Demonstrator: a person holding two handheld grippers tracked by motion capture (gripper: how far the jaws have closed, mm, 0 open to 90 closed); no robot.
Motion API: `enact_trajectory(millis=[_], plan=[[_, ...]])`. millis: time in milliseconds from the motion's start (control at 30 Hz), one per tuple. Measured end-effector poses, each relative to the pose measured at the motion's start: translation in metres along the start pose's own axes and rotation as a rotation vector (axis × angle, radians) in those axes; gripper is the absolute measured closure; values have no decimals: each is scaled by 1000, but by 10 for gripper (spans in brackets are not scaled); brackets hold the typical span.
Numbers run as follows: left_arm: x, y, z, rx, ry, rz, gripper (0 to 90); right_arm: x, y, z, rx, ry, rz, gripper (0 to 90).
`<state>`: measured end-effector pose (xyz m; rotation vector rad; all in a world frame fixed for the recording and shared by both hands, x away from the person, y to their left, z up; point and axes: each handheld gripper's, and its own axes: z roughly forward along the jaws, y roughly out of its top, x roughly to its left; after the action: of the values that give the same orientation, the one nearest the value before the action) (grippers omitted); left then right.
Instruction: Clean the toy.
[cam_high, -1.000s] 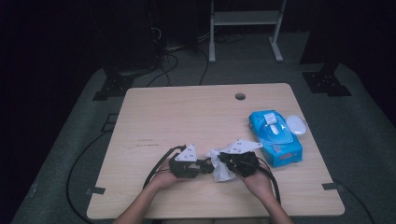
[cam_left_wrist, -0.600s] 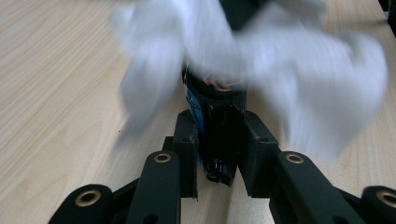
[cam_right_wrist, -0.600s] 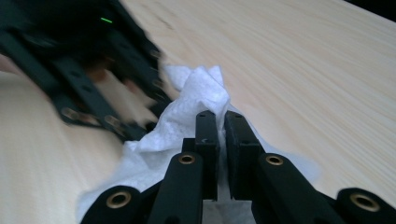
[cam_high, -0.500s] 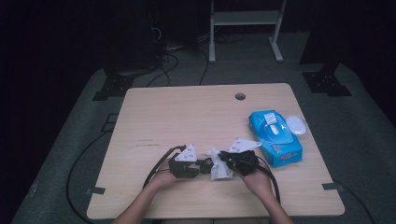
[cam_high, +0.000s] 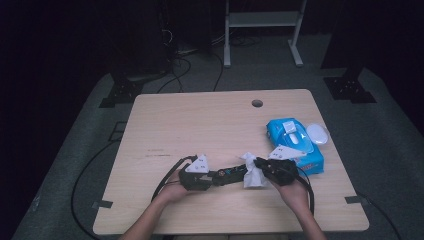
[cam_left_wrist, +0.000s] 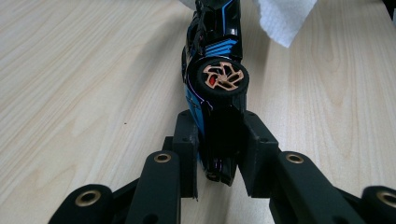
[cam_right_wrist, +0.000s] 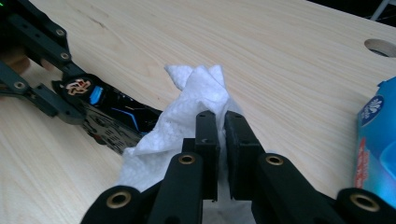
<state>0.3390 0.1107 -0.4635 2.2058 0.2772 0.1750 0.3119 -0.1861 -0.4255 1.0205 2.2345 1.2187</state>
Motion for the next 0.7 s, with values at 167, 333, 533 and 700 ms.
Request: enact_trajectory(millis=[167, 333, 533, 700], plan=[[0, 0, -1, 5, 3, 8, 708, 8, -1, 5, 7, 32, -31, 838], [0, -1, -1, 3, 2, 6, 708, -7, -9, 3, 15, -2, 25, 838], [1, 0, -1, 5, 0, 6, 708, 3, -2, 2, -25, 59, 6, 838], [0, -1, -2, 8, 10, 11, 708, 1, -5, 8, -23, 87, 23, 833]])
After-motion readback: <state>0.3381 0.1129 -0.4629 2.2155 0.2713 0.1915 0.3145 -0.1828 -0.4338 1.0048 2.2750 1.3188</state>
